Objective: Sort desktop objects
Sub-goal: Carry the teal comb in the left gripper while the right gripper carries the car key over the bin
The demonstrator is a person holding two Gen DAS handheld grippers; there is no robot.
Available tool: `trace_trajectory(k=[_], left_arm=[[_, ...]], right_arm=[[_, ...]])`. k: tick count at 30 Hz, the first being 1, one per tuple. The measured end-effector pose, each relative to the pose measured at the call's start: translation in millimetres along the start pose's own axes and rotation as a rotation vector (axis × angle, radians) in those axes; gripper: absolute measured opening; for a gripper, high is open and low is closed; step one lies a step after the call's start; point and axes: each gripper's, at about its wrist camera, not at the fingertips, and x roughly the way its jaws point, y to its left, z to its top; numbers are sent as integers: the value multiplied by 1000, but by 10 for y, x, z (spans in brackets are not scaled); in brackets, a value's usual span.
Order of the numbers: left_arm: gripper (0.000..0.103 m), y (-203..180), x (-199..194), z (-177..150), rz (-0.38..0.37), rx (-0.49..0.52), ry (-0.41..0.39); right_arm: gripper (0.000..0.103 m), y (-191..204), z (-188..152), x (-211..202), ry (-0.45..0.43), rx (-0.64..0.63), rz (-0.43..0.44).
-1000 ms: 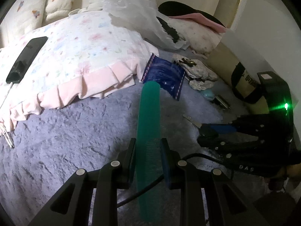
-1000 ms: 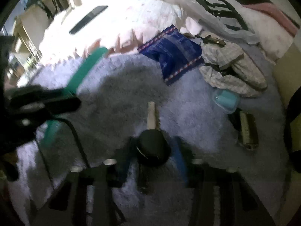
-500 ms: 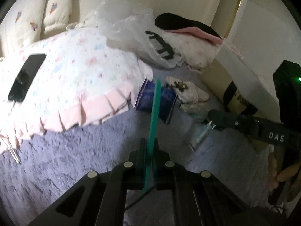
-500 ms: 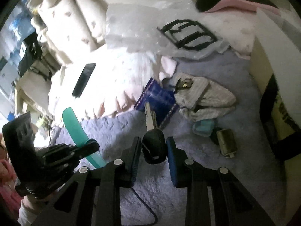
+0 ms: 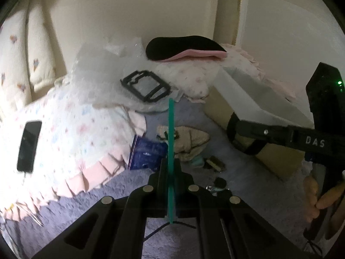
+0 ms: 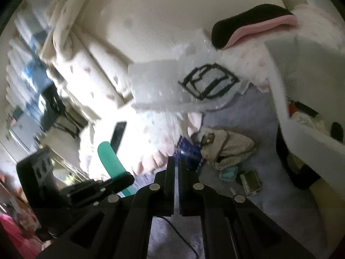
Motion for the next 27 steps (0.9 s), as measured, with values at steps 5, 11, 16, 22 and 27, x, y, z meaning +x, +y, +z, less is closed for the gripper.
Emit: trace_trajectory(k=[5,11,16,22,27], left_arm=[[2,-45,-78,45,10,17,-12],[2,26,-58,-83,16,-12,13],[2,185,-54,-162,8,-60,7],[2,338,-35,-244,-8,-119,8],[2,350,-7,-305,-18,-132,21]], right_arm=[[21,-100,-149,213,176,-130,-135],[53,-399,-586,611,358,-191,-194],[56,-458,-791,821,427,-294,-283],[38,-481,-893,881,427,-308,-312],[38,-501,-855,818,408,-234,-269]])
